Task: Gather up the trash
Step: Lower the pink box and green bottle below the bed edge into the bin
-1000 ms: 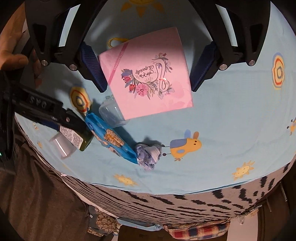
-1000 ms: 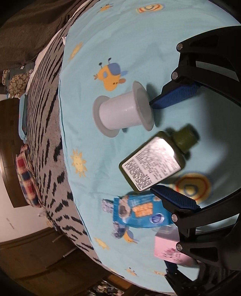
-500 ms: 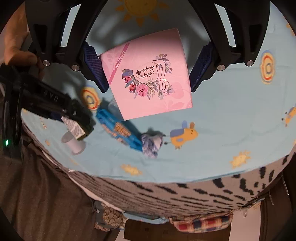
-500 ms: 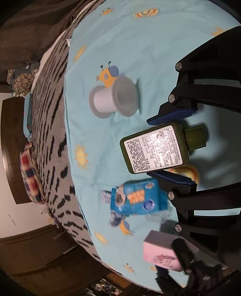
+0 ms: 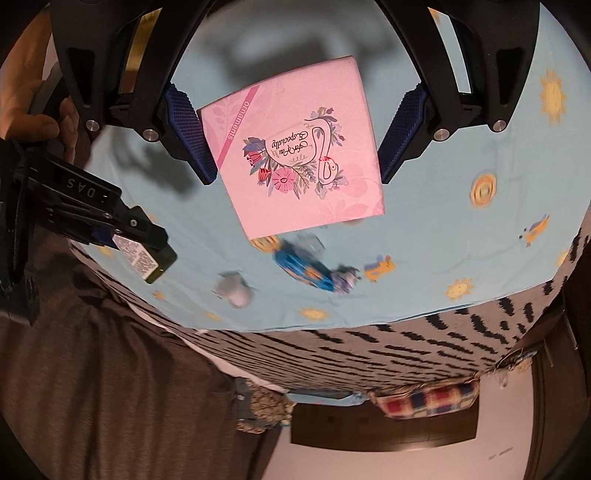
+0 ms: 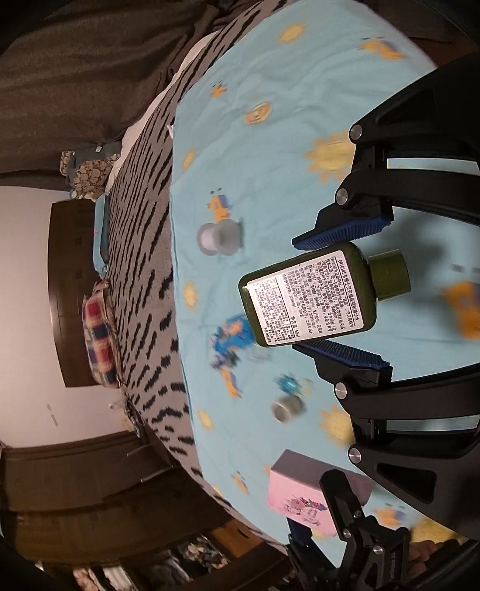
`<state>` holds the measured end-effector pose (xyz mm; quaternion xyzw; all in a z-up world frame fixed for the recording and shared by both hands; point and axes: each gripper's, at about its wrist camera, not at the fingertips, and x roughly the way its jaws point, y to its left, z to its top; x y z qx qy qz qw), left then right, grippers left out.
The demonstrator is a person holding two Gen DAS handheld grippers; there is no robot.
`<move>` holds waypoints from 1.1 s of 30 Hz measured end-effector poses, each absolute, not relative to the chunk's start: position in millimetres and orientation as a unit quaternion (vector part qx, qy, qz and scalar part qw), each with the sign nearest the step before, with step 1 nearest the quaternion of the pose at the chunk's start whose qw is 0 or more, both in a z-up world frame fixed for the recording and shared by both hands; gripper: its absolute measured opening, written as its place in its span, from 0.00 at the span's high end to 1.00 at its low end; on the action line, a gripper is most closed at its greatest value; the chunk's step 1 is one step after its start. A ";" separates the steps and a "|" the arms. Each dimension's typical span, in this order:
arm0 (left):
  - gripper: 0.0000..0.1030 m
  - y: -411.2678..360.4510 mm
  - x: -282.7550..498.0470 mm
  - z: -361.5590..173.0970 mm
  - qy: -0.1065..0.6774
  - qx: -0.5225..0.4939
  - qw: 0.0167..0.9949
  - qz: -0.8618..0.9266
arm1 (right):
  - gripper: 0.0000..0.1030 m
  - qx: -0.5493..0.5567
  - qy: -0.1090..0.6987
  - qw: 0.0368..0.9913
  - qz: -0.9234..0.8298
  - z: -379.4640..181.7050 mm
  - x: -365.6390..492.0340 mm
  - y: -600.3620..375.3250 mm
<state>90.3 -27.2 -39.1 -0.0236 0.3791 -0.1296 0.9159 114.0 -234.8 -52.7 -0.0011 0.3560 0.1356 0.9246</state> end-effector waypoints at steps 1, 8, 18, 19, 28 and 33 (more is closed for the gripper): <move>0.20 -29.9 75.8 -40.2 0.378 -0.019 0.916 -0.135 | 0.51 0.000 0.356 0.924 0.136 -54.3 99.3 -235.9; 0.19 -42.2 -9.7 -64.4 0.387 -0.006 0.908 -0.161 | 0.51 0.010 0.370 0.919 0.138 -75.3 12.5 -244.9; 0.19 -61.0 -85.9 -139.0 0.435 -0.003 0.879 -0.194 | 0.51 0.024 0.423 0.897 0.125 -145.5 -68.5 -253.0; 0.19 -62.6 -90.1 -152.1 0.444 -0.003 0.874 -0.196 | 0.51 0.028 0.430 0.894 0.123 -153.1 -71.4 -253.7; 0.19 -63.3 -93.3 -228.6 0.502 0.007 0.847 -0.176 | 0.51 0.065 0.500 0.854 0.128 -226.6 -77.7 -245.4; 0.19 -63.6 -83.9 -263.9 0.532 0.013 0.830 -0.169 | 0.51 0.086 0.536 0.831 0.125 -263.3 -67.5 -239.7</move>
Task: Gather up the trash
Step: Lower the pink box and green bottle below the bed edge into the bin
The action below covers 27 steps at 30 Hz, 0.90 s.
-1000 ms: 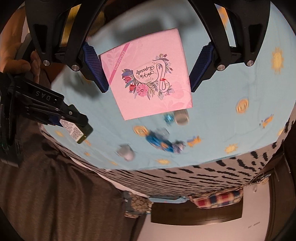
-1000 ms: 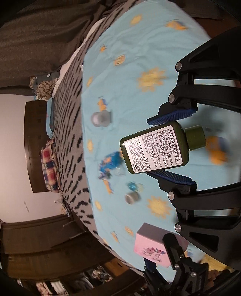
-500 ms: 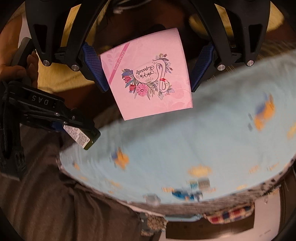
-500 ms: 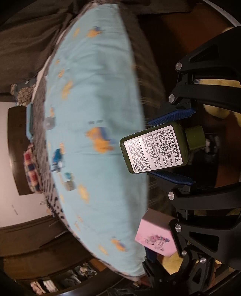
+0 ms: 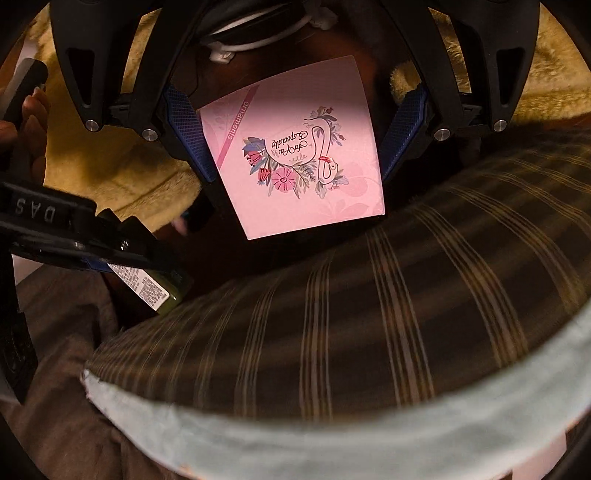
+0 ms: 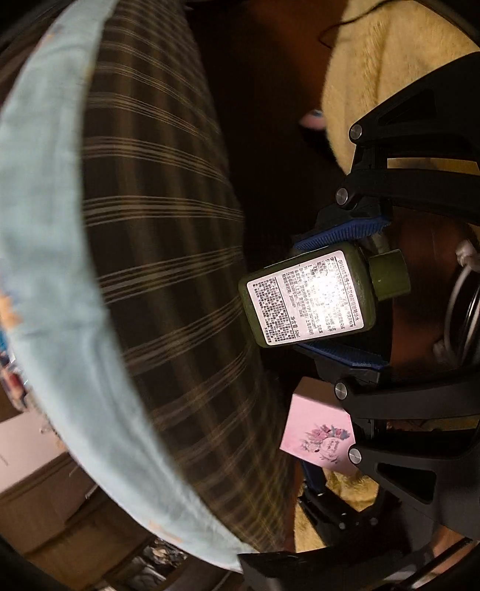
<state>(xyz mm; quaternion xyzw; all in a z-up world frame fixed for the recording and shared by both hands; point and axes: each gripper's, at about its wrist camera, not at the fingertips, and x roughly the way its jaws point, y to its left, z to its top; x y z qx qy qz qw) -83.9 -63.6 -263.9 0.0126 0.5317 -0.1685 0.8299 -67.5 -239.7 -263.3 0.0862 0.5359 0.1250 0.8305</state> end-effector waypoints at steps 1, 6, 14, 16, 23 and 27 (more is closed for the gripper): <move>0.19 -64.2 -81.4 -271.0 0.537 0.015 0.826 -0.167 | 0.51 0.090 0.541 0.827 0.124 -268.1 -64.6 -239.2; 0.19 -65.8 -77.6 -285.1 0.549 0.017 0.819 -0.165 | 0.50 0.101 0.556 0.815 0.127 -285.0 -53.1 -236.0; 0.10 -59.9 -75.4 -294.3 0.558 0.010 0.815 -0.158 | 0.31 0.111 0.551 0.818 0.124 -285.0 -44.7 -241.6; 0.08 -55.5 -74.1 -291.3 0.557 0.008 0.816 -0.156 | 0.26 0.116 0.543 0.823 0.121 -280.0 -43.5 -244.2; 0.08 -49.9 -81.0 -256.3 0.535 -0.001 0.830 -0.160 | 0.15 0.088 0.509 0.850 0.107 -249.8 -48.8 -250.7; 0.08 -47.9 -85.1 -215.5 0.500 0.001 0.848 -0.176 | 0.13 0.071 0.456 0.882 0.093 -205.8 -51.7 -256.4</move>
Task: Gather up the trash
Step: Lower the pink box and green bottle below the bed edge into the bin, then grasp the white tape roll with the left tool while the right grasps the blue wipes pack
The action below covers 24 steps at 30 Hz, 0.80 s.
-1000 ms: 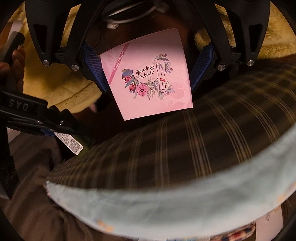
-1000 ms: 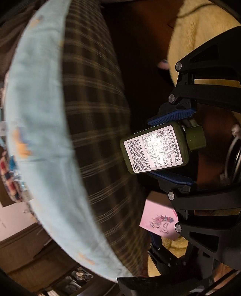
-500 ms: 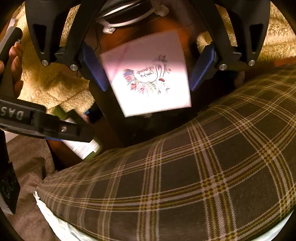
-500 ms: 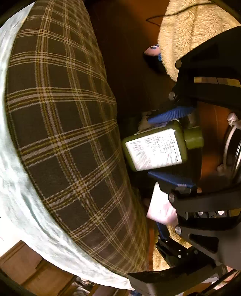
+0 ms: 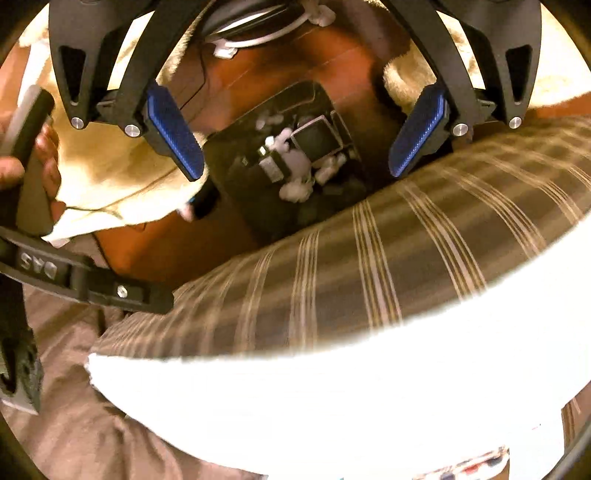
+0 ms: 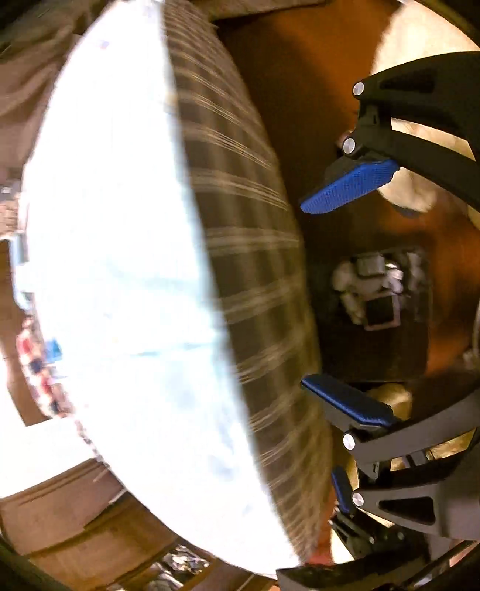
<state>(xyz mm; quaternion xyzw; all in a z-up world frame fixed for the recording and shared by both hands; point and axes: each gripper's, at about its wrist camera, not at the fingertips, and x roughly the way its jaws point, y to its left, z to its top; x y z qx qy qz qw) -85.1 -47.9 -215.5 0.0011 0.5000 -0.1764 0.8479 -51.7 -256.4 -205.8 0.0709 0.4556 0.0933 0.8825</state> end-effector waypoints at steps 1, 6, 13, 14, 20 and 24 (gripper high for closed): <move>0.08 -47.1 -85.7 -205.6 0.490 0.000 0.854 -0.176 | 0.13 0.069 0.439 0.891 0.091 -192.9 -51.7 -258.8; 0.08 -38.0 -68.2 -158.8 0.439 -0.004 0.884 -0.158 | 0.10 0.058 0.386 0.916 0.089 -145.5 -36.5 -264.3; 0.08 -9.2 -11.7 -115.0 0.405 -0.008 0.907 -0.119 | 0.10 0.034 0.356 0.929 0.096 -104.2 12.6 -258.3; 0.08 -4.3 -0.4 -109.9 0.404 -0.009 0.908 -0.110 | 0.10 0.032 0.354 0.930 0.092 -100.6 25.4 -257.0; 0.10 10.4 66.6 -101.1 0.402 -0.015 0.911 -0.089 | 0.10 0.041 0.363 0.925 0.105 -98.2 78.7 -243.2; 0.21 12.4 104.5 -101.1 0.405 -0.017 0.910 -0.087 | 0.10 0.027 0.366 0.922 0.124 -99.3 116.2 -220.3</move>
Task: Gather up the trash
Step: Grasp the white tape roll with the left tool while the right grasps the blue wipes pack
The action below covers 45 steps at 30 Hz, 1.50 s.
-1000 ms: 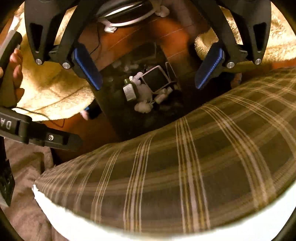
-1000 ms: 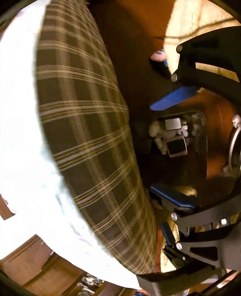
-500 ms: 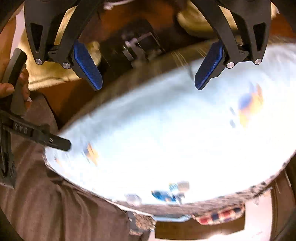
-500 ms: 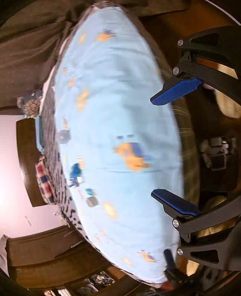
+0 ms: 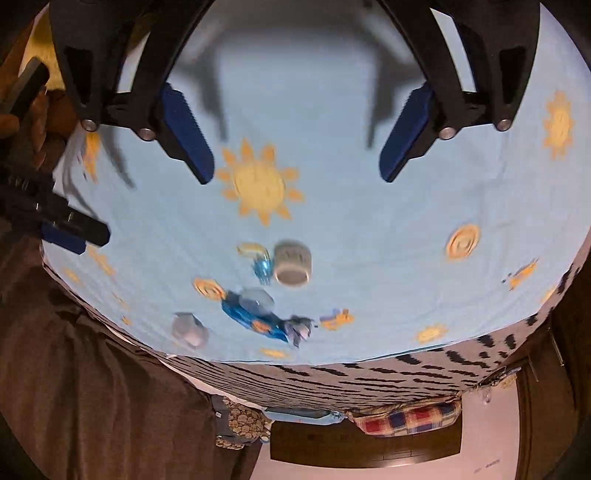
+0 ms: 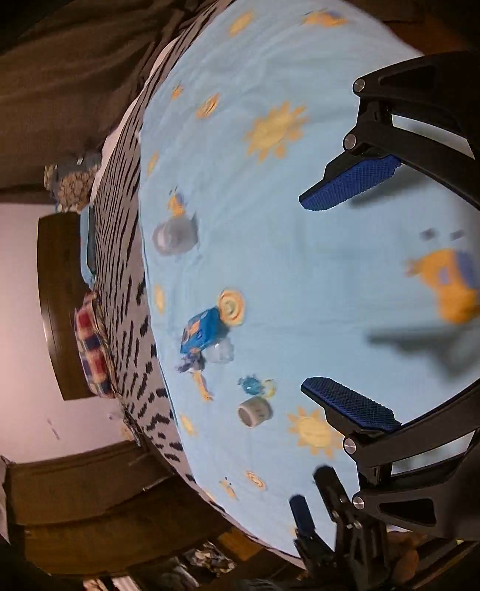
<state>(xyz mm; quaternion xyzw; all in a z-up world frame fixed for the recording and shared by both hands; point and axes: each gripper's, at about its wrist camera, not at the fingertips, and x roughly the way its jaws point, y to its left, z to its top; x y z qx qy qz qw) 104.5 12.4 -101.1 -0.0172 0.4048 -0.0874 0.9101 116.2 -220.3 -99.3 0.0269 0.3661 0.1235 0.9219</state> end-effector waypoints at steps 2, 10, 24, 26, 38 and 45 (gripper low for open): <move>0.26 12.0 126.6 -103.4 0.408 -0.017 0.909 -0.085 | 0.12 0.034 0.371 0.919 0.132 -101.0 137.8 -212.3; 0.40 7.8 182.3 -123.3 0.427 -0.028 0.899 -0.092 | 0.27 0.059 0.396 0.904 0.152 -112.2 210.3 -193.2; 0.69 0.7 222.2 -129.3 0.434 -0.028 0.893 -0.117 | 0.42 0.065 0.445 0.876 0.173 -139.6 304.7 -146.1; 0.69 0.8 223.4 -129.5 0.434 -0.026 0.893 -0.120 | 0.45 0.061 0.447 0.875 0.175 -142.0 306.2 -143.2; 0.70 2.9 193.5 -101.1 0.406 -0.017 0.907 -0.113 | 0.58 0.035 0.411 0.895 0.171 -110.0 265.4 -155.2; 0.70 -5.2 140.1 -78.2 0.394 -0.017 0.910 -0.130 | 0.58 0.019 0.383 0.908 0.168 -75.0 194.0 -180.1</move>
